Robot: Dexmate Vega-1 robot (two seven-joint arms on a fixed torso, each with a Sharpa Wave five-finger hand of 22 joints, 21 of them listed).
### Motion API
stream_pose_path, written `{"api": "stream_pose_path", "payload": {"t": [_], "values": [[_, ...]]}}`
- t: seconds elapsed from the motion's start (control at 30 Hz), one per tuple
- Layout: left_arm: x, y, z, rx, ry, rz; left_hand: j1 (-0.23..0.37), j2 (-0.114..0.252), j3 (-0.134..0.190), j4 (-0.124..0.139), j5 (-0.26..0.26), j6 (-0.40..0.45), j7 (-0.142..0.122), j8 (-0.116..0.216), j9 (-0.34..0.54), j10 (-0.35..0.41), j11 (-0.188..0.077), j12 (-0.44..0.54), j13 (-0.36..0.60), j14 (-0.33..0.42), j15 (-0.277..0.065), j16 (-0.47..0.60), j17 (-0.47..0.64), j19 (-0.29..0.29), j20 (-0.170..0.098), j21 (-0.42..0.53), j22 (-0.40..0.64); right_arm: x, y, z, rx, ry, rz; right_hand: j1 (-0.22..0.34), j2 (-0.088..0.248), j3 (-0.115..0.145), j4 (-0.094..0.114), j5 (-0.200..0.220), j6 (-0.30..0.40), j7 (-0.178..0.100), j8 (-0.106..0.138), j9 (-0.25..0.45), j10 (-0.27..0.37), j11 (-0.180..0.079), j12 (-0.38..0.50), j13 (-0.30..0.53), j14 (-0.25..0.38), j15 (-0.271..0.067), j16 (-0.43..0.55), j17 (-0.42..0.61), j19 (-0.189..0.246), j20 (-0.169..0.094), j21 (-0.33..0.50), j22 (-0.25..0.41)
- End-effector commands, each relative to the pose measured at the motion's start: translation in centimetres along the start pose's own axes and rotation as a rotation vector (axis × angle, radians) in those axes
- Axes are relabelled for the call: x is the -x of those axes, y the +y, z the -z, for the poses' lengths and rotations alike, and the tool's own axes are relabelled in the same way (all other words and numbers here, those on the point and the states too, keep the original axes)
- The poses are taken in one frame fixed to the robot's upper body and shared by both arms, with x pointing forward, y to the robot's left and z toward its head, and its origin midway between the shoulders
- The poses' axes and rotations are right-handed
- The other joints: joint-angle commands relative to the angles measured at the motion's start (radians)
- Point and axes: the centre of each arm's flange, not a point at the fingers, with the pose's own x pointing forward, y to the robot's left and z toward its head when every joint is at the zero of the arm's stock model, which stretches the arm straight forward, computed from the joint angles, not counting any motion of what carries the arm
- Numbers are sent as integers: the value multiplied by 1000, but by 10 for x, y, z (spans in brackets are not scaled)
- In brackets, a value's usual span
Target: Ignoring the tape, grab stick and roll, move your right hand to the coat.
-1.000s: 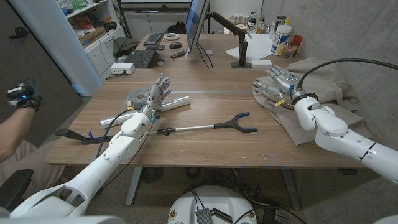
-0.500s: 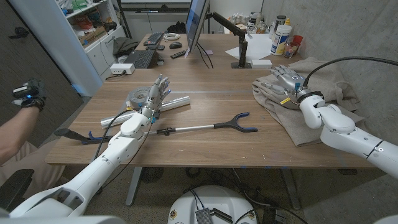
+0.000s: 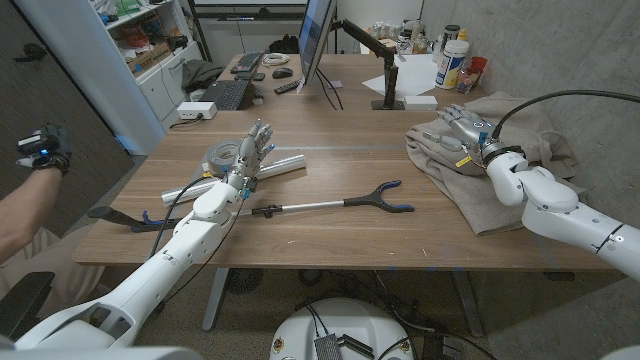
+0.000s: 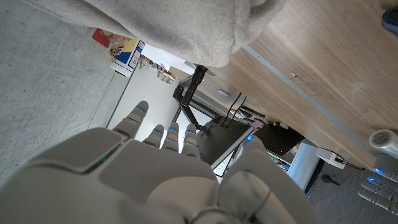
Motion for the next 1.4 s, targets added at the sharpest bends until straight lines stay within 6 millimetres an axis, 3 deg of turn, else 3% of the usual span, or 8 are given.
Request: {"api": "stream_pose_path", "payload": {"t": [0.03,1.4], "values": [[0,-2,1,-12,17,3,5,7,-5,2,2,6,-1,4,6,10,2,0,5,-9,1,4,3,3,-1,2,1,-10,-4,-1,13,-26,2,-7,-3,-1,0,1,-1,1,-1,5,0,2,-1,6,4,-8,7,2,0,6,6,2],[2,-8,-1,-15,2,43,6,8,-8,1,2,9,-1,4,6,14,0,1,6,-10,3,4,3,-1,1,1,1,-22,-11,28,89,-16,5,-11,-8,-6,-4,1,-4,1,-3,5,0,2,-1,6,9,-9,7,1,14,7,7,2]]}}
